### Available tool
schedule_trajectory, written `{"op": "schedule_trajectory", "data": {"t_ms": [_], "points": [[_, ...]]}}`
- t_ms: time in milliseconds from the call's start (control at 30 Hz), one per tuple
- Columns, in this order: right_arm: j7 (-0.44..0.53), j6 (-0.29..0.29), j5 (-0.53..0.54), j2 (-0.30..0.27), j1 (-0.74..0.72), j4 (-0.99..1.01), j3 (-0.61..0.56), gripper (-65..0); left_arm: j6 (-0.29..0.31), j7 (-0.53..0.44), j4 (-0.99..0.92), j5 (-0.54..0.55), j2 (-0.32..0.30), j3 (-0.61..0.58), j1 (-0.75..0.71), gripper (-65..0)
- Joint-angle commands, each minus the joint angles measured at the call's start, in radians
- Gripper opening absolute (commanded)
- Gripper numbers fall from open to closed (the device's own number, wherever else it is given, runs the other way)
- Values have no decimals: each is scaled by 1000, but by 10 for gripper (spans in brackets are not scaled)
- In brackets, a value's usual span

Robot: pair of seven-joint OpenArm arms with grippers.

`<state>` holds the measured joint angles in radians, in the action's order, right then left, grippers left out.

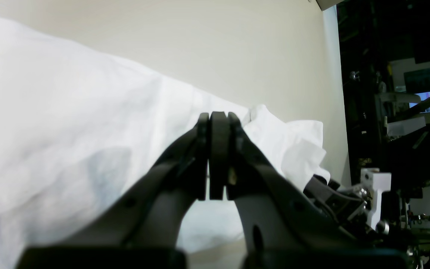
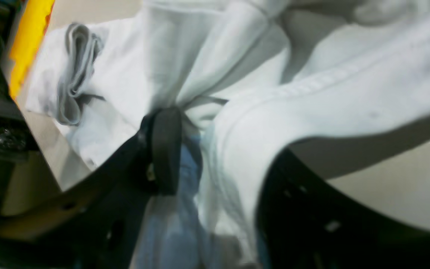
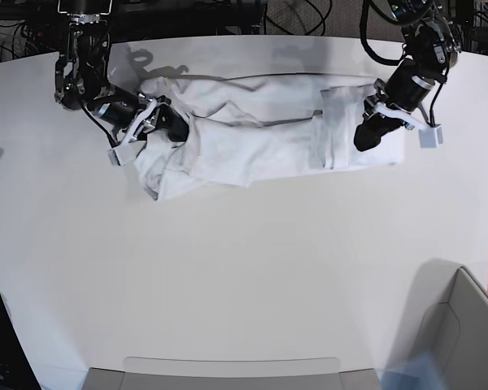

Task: Fold the T-shirt properly
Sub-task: 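Fold the strip end over onto the shirt with the right gripper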

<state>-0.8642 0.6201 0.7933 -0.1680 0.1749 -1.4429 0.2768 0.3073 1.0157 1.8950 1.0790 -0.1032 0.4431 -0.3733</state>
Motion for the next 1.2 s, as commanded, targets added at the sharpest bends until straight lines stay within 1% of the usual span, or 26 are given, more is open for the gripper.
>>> {"op": "schedule_trajectory", "data": {"t_ms": [0, 67, 133, 167, 200, 233, 267, 367, 400, 433, 467, 567, 667, 733, 833, 900, 933, 1033, 1067, 1167], "points": [[17, 8, -16, 0, -28, -19, -17, -427, 10, -13, 16, 28, -8, 0, -8, -650], [17, 8, -119, 28, -62, -12, -37, -438, 10, -13, 16, 28, -8, 0, -13, -650], [17, 8, -257, 69, -99, 3, -41, -483, 10, -13, 16, 28, -8, 0, -14, -650], [17, 8, -320, 89, -117, 12, -41, -514, 10, -13, 16, 28, -8, 0, -14, -650], [17, 8, -392, 109, -140, 27, -41, -560, 10, -13, 16, 28, -8, 0, -14, -650], [17, 8, -447, 124, -162, 43, -41, -612, 10, -13, 16, 28, -8, 0, -14, -650], [18, 7, -486, 134, -176, 54, -41, -650, 10, -13, 16, 28, -8, 0, -14, -650], [43, 7, -538, 137, -208, 84, -41, -650, 10, -13, 16, 28, -8, 0, -14, -650], [44, 7, -550, 134, -219, 93, -38, -650, 10, -13, 16, 28, -8, 0, -16, -650], [43, 4, -565, 118, -228, 100, -35, -650, 10, -13, 16, 28, -8, 0, -19, -650], [46, -15, -576, 97, -229, 101, -35, -650, 10, -13, 16, 28, -10, 3, -28, -650], [67, -111, -573, 26, -226, 100, -35, -650, 10, -13, 16, 26, -10, 6, -37, -650], [87, -168, -573, -52, -223, 100, -27, -650, 10, -13, 16, 25, -10, 6, -42, -650], [87, -177, -573, -86, -219, 93, 28, -650, 10, -13, 16, 25, -10, 4, -42, -650], [87, -180, -582, -112, -223, 90, 138, -650, 10, -13, 16, 25, -10, 6, -53, -650], [87, -182, -584, -143, -223, 72, 177, -650, 10, -13, 16, 23, -10, 6, -57, -650], [87, -182, -595, -155, -220, 46, 178, -650, 10, -13, 16, 23, -10, 6, -63, -650], [79, -216, -681, -155, -217, -75, 174, -650, 10, -13, 16, 23, -10, 7, -79, -650], [75, -223, -725, -143, -216, -129, 160, -650, 10, -13, 16, 23, -10, 7, -82, -650], [-7, -225, -860, -103, -225, -278, 72, -650, 10, -13, 16, 23, -10, 7, -85, -650]]}}
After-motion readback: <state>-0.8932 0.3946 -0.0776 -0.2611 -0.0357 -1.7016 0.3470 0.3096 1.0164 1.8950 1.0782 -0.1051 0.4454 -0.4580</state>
